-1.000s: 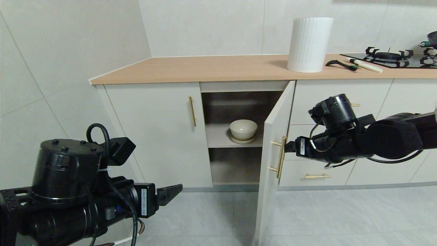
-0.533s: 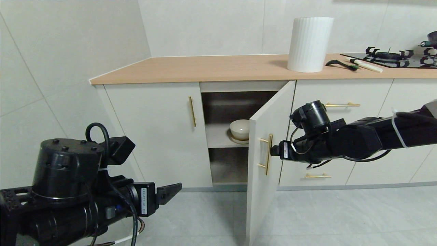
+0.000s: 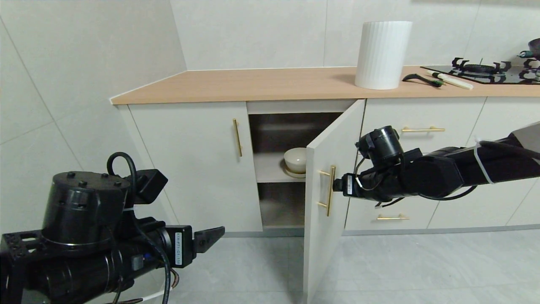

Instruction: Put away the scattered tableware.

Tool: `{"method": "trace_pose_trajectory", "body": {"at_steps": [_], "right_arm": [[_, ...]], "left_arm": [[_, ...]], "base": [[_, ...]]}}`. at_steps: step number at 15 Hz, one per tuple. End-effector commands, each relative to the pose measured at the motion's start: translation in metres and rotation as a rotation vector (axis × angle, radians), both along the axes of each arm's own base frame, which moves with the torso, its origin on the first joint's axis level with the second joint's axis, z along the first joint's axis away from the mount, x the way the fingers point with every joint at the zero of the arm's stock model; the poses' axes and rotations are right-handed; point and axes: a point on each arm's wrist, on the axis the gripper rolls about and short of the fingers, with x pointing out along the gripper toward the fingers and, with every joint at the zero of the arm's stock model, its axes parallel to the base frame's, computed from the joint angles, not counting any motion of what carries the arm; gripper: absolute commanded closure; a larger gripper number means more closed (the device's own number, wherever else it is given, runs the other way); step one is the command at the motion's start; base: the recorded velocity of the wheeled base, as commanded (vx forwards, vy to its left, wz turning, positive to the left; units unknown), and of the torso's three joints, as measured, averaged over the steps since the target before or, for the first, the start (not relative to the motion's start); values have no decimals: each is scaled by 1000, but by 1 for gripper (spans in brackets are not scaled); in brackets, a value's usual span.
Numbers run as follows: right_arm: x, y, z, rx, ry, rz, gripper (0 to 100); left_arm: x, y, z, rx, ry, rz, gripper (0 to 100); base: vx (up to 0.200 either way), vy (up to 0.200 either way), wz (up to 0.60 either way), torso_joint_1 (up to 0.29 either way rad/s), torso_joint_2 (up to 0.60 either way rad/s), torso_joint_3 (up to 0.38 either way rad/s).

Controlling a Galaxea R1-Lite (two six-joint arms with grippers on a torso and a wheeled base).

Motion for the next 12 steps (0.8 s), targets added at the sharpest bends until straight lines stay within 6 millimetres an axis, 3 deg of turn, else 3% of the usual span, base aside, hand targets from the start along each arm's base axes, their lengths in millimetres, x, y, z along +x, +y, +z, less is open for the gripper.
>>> {"method": "trace_pose_trajectory", "body": {"at_steps": [1, 5, 12], "right_arm": [[1, 1, -4, -4, 5, -2, 0], [0, 1, -3, 1, 5, -4, 0], [-2, 26, -1, 168, -28, -44, 0]], "left_arm": [[1, 1, -1, 1, 2, 4, 0], [1, 0, -2, 3, 6, 4, 0], [2, -1, -2, 3, 6, 4, 0]], "base": [[200, 0, 0, 2, -7, 2], [200, 0, 0, -1, 0, 2], [0, 0, 0, 0, 0, 0]]}}
